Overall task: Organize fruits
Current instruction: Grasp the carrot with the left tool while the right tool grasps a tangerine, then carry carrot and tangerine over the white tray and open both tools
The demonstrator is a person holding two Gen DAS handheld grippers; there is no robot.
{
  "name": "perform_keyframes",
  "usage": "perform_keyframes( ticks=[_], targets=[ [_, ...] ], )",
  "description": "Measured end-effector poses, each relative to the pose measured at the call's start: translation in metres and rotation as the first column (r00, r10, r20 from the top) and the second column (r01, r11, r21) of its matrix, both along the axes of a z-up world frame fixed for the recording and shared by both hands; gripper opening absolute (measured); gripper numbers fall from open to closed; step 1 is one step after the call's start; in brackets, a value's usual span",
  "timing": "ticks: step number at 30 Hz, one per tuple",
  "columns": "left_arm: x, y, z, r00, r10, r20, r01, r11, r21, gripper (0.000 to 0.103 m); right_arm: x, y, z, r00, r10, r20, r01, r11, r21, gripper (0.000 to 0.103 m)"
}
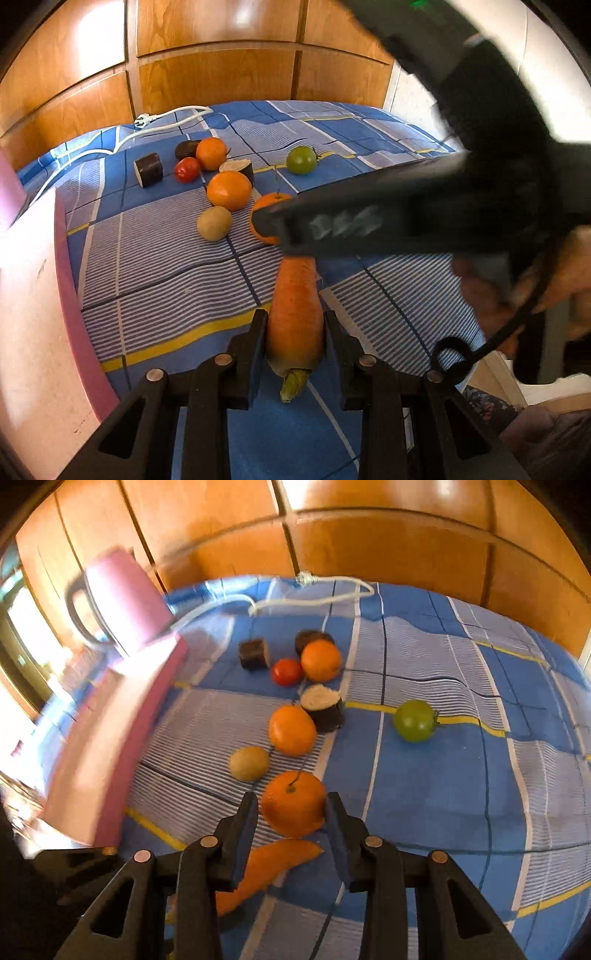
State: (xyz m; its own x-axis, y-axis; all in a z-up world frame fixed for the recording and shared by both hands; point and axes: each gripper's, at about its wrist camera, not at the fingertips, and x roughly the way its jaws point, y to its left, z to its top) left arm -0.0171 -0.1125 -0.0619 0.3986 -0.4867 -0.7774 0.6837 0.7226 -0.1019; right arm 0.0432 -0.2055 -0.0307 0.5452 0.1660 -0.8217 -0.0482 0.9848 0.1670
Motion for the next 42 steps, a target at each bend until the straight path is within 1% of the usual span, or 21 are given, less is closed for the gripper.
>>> perform_keyframes(
  ticks=[1, 5, 8, 10, 17, 21, 23, 26, 28, 31, 33, 35, 38, 40, 42],
  targets=[
    [0.000, 0.001, 0.000, 1.000, 0.002, 0.000, -0.002, 1.000, -0.002, 0.030, 0.001, 0.001, -0.002, 1.000, 0.007, -0.001, -0.007, 1.000, -0.007, 0.040],
    [0.001, 0.004, 0.001, 1.000, 0.015, 0.003, -0.015, 1.000, -0.006, 0.029, -0.001, -0.002, -0.003, 1.000, -0.013, 0.013, 0.013, 1.000, 0.002, 0.037],
    [0.001, 0.007, 0.003, 1.000, 0.026, 0.002, -0.026, 1.000, -0.015, 0.029, -0.008, -0.008, -0.001, 0.999, -0.037, 0.023, 0.037, 0.999, 0.009, 0.037],
    [0.002, 0.009, 0.006, 0.999, 0.042, 0.013, -0.042, 0.999, -0.018, 0.029, -0.013, -0.015, 0.002, 0.997, -0.073, 0.029, 0.072, 0.997, 0.029, 0.037],
    [0.007, 0.028, 0.028, 0.992, 0.121, 0.038, -0.117, 0.989, -0.086, 0.029, -0.034, -0.040, 0.015, 0.987, -0.154, 0.053, 0.151, 0.986, 0.065, 0.037],
    [0.014, 0.046, 0.051, 0.982, 0.186, 0.040, -0.177, 0.971, -0.158, 0.029, -0.038, -0.042, 0.021, 0.986, -0.157, 0.058, 0.152, 0.985, 0.081, 0.037],
    [0.020, 0.059, 0.062, 0.972, 0.232, 0.042, -0.219, 0.955, -0.199, 0.029, -0.038, -0.037, 0.024, 0.988, -0.138, 0.069, 0.132, 0.988, 0.084, 0.037],
    [0.028, 0.082, 0.077, 0.950, 0.307, 0.061, -0.286, 0.931, -0.225, 0.029, -0.034, -0.019, 0.034, 0.993, -0.074, 0.088, 0.066, 0.993, 0.097, 0.037],
    [0.034, 0.099, 0.082, 0.927, 0.368, 0.072, -0.343, 0.911, -0.229, 0.029, -0.031, -0.003, 0.039, 0.995, -0.018, 0.098, 0.008, 0.995, 0.102, 0.037],
    [0.043, 0.130, 0.083, 0.879, 0.472, 0.068, -0.447, 0.865, -0.226, 0.029, -0.025, 0.028, 0.045, 0.990, 0.079, 0.114, -0.089, 0.992, 0.084, 0.037],
    [0.052, 0.151, 0.081, 0.839, 0.541, 0.061, -0.519, 0.828, -0.211, 0.029, -0.018, 0.049, 0.049, 0.983, 0.145, 0.114, -0.155, 0.985, 0.078, 0.037],
    [0.060, 0.171, 0.079, 0.792, 0.608, 0.056, -0.589, 0.786, -0.190, 0.029, -0.009, 0.071, 0.051, 0.971, 0.210, 0.110, -0.218, 0.974, 0.066, 0.037],
    [0.068, 0.195, 0.078, 0.727, 0.682, 0.073, -0.666, 0.728, -0.163, 0.029, 0.006, 0.099, 0.054, 0.958, 0.269, 0.101, -0.278, 0.957, 0.083, 0.037],
    [0.074, 0.210, 0.079, 0.690, 0.719, 0.084, -0.704, 0.693, -0.153, 0.029, 0.017, 0.115, 0.058, 0.952, 0.288, 0.104, -0.298, 0.950, 0.097, 0.037],
    [0.077, 0.222, 0.078, 0.663, 0.744, 0.080, -0.731, 0.667, -0.141, 0.030, 0.034, 0.134, 0.065, 0.946, 0.302, 0.116, -0.315, 0.940, 0.128, 0.037]
  ],
)
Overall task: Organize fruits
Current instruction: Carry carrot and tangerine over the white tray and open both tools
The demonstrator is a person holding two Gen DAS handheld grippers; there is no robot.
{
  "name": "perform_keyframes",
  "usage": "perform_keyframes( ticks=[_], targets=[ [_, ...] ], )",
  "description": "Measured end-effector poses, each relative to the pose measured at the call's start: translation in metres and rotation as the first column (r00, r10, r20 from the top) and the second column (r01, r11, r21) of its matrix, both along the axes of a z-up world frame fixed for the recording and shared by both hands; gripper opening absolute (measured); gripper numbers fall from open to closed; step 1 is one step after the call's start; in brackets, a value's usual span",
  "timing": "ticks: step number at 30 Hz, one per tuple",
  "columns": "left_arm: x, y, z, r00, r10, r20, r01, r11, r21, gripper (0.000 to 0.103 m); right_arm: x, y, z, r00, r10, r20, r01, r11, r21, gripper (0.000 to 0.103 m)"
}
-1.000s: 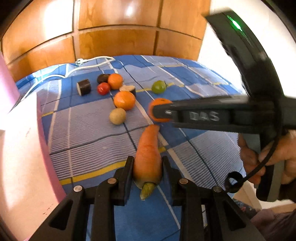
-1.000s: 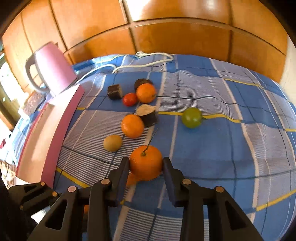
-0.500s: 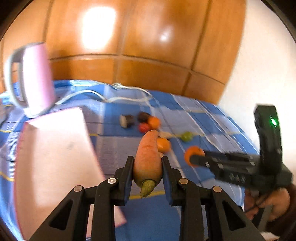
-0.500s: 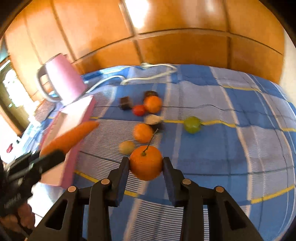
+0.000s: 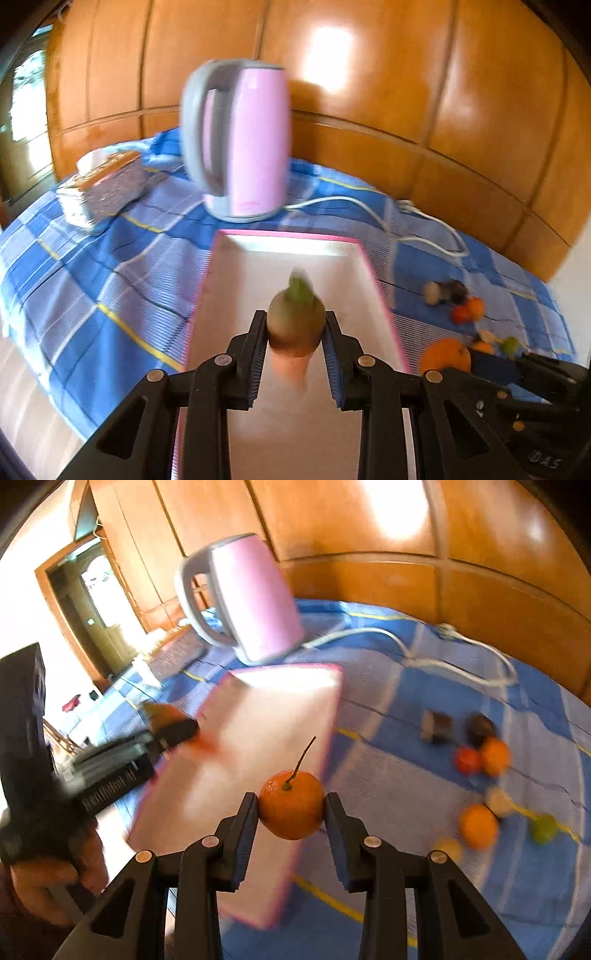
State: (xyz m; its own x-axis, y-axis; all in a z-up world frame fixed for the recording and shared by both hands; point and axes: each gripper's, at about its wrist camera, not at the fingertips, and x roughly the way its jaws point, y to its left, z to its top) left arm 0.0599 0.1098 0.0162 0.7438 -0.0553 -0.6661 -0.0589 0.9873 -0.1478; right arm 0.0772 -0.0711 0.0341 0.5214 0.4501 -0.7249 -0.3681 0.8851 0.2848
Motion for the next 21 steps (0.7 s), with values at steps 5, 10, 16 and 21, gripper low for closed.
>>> perform_keyframes(
  ticks=[5, 10, 16, 21],
  targets=[
    [0.001, 0.012, -0.001, 0.999, 0.053, 0.005, -0.053, 0.999, 0.010, 0.034, 0.019, 0.032, 0.006, 1.000, 0.016, 0.011, -0.016, 0.999, 0.050, 0.040],
    [-0.006, 0.017, -0.001, 0.997, 0.071, 0.007, -0.071, 0.997, 0.004, 0.036, 0.014, 0.040, -0.006, 1.000, 0.020, -0.019, -0.019, 0.999, 0.039, 0.040],
    [-0.011, 0.008, 0.000, 0.998, 0.065, 0.004, -0.065, 0.998, -0.012, 0.037, 0.000, 0.023, -0.014, 0.999, -0.037, -0.036, 0.038, 0.999, 0.033, 0.040],
    [-0.017, -0.006, 0.001, 0.999, 0.038, 0.002, -0.038, 0.999, -0.015, 0.043, -0.013, 0.003, -0.013, 0.994, -0.105, -0.019, 0.105, 0.994, 0.033, 0.040]
  ],
)
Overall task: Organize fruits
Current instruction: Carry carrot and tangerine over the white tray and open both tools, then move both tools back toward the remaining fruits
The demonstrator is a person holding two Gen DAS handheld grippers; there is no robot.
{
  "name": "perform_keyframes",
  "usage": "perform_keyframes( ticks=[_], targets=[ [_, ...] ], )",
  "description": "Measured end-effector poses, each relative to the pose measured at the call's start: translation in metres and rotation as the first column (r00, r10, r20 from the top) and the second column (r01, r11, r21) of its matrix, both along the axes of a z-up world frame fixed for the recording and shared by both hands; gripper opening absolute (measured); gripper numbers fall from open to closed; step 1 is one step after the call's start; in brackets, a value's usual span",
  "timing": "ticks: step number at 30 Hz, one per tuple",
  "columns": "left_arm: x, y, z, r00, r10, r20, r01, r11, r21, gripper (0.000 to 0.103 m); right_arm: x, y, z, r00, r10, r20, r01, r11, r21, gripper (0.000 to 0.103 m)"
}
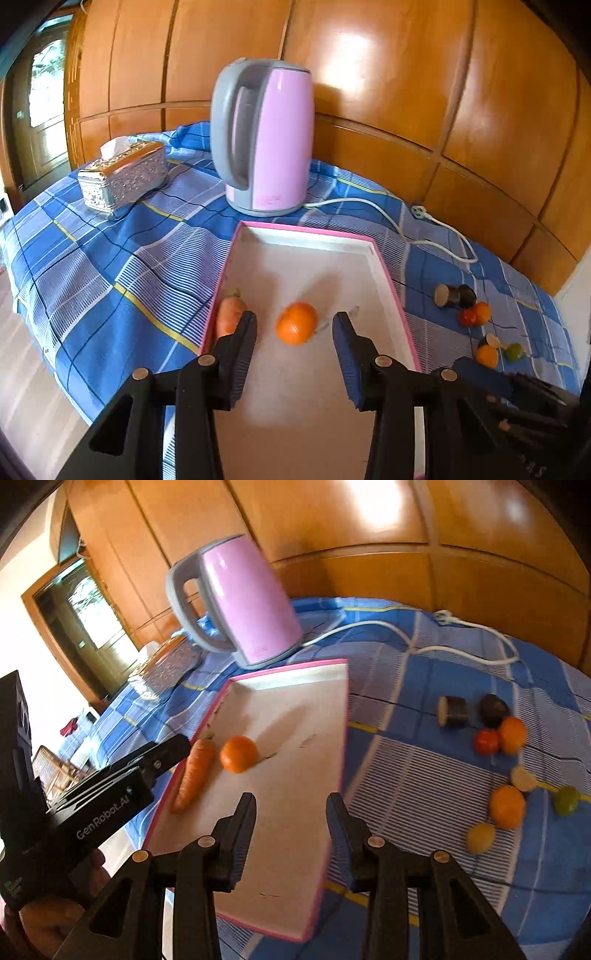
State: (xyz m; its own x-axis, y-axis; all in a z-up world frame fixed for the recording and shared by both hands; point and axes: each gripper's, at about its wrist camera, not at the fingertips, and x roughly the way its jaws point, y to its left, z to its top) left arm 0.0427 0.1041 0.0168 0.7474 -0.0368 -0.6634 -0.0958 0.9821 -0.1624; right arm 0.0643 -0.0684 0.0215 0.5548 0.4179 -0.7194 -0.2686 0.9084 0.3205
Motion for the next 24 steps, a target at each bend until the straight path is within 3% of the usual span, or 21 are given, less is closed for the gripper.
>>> perform_keyframes(
  ticks=[14, 24],
  targets=[
    [-0.010, -0.053, 0.001, 0.990, -0.140, -0.009, 0.140, 0.990, 0.021, 0.046, -0.030, -0.073, -0.013, 0.976, -0.219, -0.013, 0.219, 0.976, -0.017, 0.040],
    [-0.010, -0.100, 0.001, 0.963, -0.268, -0.024, 0.268, 0.963, 0.022, 0.046, -0.041, -0.134, -0.030, 0.923, -0.380, -0.057, 0.379, 0.925, -0.022, 0.040]
  ],
)
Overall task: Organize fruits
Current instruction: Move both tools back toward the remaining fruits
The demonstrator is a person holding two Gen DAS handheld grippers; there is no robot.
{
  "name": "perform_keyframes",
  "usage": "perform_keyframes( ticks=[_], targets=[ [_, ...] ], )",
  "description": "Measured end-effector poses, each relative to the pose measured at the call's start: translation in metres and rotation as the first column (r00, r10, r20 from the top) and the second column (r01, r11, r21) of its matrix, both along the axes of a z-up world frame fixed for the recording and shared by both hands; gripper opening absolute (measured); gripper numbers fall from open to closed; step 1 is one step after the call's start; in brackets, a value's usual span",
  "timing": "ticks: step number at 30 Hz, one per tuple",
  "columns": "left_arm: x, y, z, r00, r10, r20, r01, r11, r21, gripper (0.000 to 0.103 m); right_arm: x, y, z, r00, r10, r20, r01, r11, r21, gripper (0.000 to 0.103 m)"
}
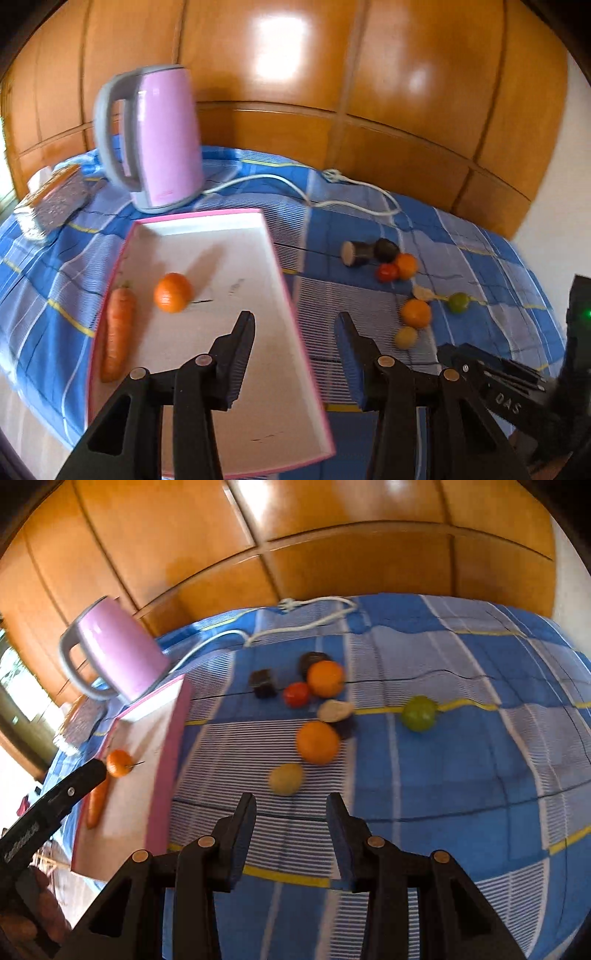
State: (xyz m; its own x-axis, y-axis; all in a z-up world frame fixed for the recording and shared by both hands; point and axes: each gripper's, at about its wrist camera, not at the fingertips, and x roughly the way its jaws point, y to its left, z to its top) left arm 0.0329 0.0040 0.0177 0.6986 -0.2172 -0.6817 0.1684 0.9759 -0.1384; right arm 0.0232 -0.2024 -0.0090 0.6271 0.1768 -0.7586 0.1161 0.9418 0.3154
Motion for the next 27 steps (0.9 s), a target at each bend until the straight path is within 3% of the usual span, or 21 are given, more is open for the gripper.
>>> perform_keyframes(
  ticks=[6, 14, 27],
  targets=[
    [0.000, -0.033, -0.010, 0.993, -0.116, -0.035, 0.116, 0.993, -0.008, 0.046, -0.003, -0.018, -0.008, 0.999, -0.043, -0.026, 0.043, 0.999, -0.003, 0.040],
    [0.002, -0.081, -0.029, 0.956, -0.282, -0.080, 0.282, 0.959, -0.008, 0.045, -0.003, -0.035, -0.016, 0.996, -0.076, -0.042, 0.076, 0.997, 0.001, 0.040],
    [0.030, -0.118, -0.058, 0.939, -0.315, -0.139, 0.318, 0.948, -0.003, 0.044, 0.016, -0.066, -0.022, 0.989, -0.139, -0.057, 0.137, 0.990, -0.031, 0.040]
  ],
)
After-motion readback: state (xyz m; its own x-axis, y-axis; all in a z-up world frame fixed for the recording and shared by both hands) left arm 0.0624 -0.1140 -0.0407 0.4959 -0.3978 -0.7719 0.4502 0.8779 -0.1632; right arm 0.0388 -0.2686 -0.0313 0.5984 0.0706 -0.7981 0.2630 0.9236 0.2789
